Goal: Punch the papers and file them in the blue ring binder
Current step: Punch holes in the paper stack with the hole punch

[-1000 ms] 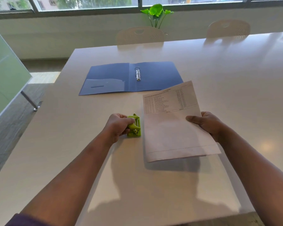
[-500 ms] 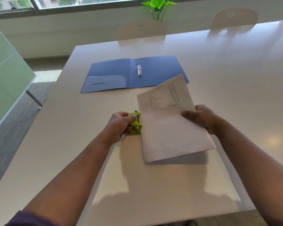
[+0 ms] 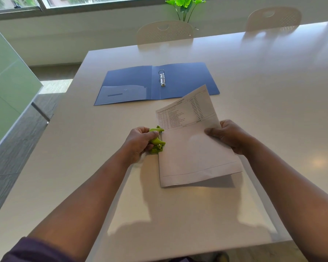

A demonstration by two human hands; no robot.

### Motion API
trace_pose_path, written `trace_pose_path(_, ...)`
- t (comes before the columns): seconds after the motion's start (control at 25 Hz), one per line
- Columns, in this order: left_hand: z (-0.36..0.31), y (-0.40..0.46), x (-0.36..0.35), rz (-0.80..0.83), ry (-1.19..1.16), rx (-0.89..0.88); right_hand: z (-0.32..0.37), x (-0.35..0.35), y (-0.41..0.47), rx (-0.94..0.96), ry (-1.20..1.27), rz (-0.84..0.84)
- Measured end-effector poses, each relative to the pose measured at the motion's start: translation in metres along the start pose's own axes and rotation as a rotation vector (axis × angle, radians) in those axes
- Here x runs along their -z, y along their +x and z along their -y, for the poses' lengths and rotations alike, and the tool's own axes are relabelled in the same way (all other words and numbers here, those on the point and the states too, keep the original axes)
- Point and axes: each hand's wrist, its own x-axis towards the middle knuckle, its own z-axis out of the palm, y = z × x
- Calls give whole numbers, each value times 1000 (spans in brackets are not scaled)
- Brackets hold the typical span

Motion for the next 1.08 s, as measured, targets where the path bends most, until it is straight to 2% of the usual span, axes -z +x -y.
trace_pose_path(0.16, 1, -2, -1, -11, -4, -23, -2, -8, 2, 42, -20, -5)
trace_pose_path(1.08, 1, -7, 0, 18, 11, -53, 7, -7, 6, -34, 41, 22)
